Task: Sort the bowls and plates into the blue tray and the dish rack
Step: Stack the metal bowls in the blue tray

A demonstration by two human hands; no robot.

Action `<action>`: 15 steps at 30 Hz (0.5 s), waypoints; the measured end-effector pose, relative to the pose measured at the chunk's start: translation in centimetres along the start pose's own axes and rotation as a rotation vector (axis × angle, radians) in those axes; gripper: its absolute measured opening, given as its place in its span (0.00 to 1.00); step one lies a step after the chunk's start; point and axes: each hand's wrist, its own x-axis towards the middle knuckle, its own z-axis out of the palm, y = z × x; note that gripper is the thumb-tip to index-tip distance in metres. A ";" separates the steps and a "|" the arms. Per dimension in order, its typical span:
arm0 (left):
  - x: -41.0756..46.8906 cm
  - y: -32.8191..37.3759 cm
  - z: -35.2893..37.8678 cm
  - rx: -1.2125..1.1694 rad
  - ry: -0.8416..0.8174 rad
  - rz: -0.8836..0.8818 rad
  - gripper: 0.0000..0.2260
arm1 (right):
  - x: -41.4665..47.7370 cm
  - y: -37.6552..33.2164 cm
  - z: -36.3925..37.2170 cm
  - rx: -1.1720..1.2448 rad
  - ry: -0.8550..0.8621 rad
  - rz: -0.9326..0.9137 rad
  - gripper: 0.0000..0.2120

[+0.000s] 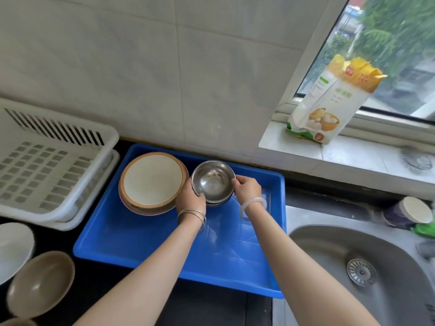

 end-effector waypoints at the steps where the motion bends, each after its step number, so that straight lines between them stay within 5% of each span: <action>1: 0.0 -0.1 0.1 0.004 -0.003 -0.001 0.15 | -0.1 0.1 0.1 -0.015 0.006 -0.012 0.12; 8: -0.7 -0.8 0.8 -0.040 0.023 -0.017 0.26 | -0.3 0.8 0.7 -0.048 -0.008 -0.081 0.13; 15: -1.8 -1.2 0.8 -0.096 0.006 0.000 0.26 | -1.3 0.9 0.6 -0.045 -0.018 -0.093 0.16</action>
